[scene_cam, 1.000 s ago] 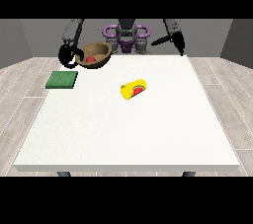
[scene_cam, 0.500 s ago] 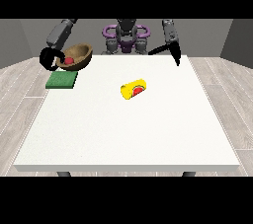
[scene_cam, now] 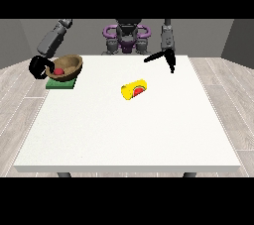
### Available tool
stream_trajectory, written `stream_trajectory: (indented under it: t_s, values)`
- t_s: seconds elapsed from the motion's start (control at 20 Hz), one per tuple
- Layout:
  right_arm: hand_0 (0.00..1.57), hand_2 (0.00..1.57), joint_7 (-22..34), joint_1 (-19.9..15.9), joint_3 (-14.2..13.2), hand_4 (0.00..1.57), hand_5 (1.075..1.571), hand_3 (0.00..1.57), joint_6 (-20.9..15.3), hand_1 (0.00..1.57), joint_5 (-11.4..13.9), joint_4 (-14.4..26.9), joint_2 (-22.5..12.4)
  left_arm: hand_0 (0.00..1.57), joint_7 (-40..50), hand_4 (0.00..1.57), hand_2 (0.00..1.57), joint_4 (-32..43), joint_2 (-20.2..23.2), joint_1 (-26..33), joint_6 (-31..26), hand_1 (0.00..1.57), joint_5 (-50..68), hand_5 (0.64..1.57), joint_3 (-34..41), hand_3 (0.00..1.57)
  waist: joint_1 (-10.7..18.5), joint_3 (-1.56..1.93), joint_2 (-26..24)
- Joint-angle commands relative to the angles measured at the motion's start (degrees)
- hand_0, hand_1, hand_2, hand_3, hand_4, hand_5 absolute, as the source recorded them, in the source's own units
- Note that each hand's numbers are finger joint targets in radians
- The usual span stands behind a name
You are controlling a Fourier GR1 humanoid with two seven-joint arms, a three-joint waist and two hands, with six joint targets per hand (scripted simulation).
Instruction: Pick the cup and pour the ball into the bowl, then pick the bowl and place it on the pad
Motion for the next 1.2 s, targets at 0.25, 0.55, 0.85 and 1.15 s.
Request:
stream_trajectory:
  t_s: [0.25, 0.55, 0.85, 1.15]
  values:
    - [1.57, 1.57, -7.7, -2.5, -0.5, 1.04, 1.569, 0.00, 2.3, 1.57, 2.4, 5.9, -5.9, 0.00, 4.5, 0.00, 0.00, -13.0, 0.4, 2.1, 0.6, 0.00, -2.4, 1.564, -3.0, 0.00, 0.1, 0.03, 6.7]
    - [1.57, 1.57, -4.5, -6.3, -2.5, 1.01, 1.571, 0.21, 4.4, 1.57, 0.2, 8.6, -8.8, 0.00, 7.2, 0.00, 0.00, -16.0, -0.6, 4.0, 1.3, 0.00, -2.4, 1.563, -3.2, 0.00, -1.6, 0.01, 6.4]
    - [1.57, 1.57, -1.1, -4.7, -1.0, 0.74, 1.570, 0.26, 2.9, 1.57, 1.0, 9.5, -6.6, 0.00, 10.7, 0.00, 0.00, -14.5, 2.4, 1.7, -3.2, 0.00, 1.6, 1.566, 0.2, 0.00, -1.2, -0.08, 0.8]
    - [1.57, 1.57, -4.6, -4.2, 0.0, 0.71, 1.570, 0.93, 5.3, 1.57, 2.4, 9.1, -8.4, 0.00, 6.4, 0.00, 0.00, -19.2, 2.1, 7.4, -3.4, 0.00, 1.1, 1.566, -2.0, 0.00, 0.4, -0.04, 5.5]
